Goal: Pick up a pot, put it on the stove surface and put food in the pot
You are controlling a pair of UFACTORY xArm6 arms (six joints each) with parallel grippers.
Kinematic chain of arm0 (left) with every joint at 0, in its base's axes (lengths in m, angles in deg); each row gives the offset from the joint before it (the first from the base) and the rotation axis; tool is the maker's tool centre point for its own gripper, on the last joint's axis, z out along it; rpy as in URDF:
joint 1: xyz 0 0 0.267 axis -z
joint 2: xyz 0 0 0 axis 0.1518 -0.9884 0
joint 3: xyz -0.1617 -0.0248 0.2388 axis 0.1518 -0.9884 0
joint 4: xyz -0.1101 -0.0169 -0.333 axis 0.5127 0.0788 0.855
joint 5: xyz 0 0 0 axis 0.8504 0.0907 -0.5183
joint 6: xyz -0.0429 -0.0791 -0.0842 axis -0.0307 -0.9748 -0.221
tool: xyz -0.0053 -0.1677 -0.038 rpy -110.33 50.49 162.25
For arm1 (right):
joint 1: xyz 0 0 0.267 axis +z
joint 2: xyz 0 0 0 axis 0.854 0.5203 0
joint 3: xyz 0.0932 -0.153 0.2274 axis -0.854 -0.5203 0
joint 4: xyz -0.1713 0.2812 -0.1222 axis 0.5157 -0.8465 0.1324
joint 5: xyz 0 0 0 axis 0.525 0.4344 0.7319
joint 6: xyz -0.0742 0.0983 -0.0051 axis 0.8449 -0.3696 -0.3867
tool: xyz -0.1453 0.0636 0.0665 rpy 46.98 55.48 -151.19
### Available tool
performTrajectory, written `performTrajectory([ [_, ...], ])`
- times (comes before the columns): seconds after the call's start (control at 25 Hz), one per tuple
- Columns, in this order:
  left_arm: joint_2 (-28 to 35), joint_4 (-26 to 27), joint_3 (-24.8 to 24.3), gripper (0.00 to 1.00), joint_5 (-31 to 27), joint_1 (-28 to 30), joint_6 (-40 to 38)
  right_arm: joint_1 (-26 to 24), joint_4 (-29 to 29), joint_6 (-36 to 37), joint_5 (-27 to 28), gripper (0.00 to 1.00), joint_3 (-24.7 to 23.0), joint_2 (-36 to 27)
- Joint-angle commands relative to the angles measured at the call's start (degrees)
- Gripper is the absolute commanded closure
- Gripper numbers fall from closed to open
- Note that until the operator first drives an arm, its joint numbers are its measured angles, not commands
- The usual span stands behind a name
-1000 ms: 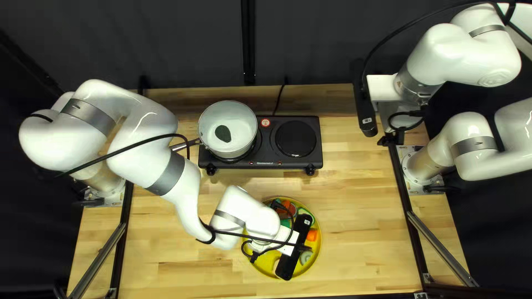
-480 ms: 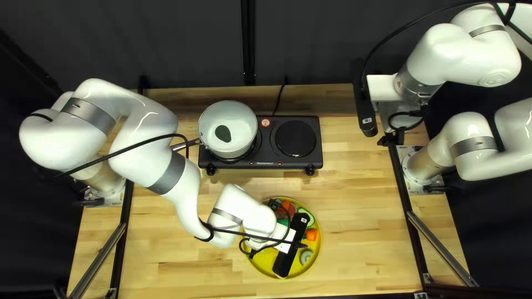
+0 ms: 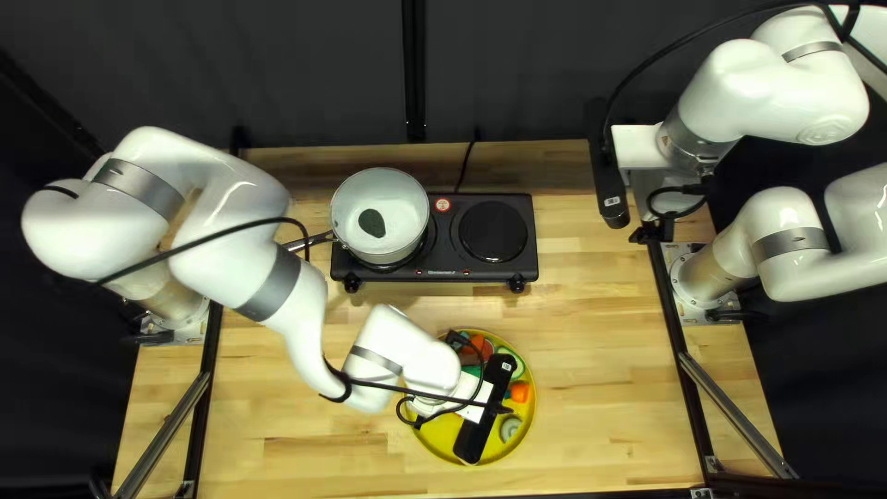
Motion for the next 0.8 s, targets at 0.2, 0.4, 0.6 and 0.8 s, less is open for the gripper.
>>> performTrajectory([
  [0.2,19.1,-2.2,-9.8,1.00,-10.1,-9.4,8.1,0.0,0.0,0.0,0.0,0.00,0.0,0.0],
  [0.4,25.1,-3.5,-10.1,1.00,-16.5,-14.9,12.2,0.0,0.0,0.0,0.0,0.00,0.0,0.0],
  [0.6,28.9,-4.3,-13.7,1.00,-16.0,-23.0,17.6,0.0,0.0,0.0,0.0,0.00,0.0,0.0],
  [0.8,28.4,-4.0,-17.0,1.00,-10.8,-31.1,22.4,0.0,0.0,0.0,0.0,0.00,0.0,0.0],
])
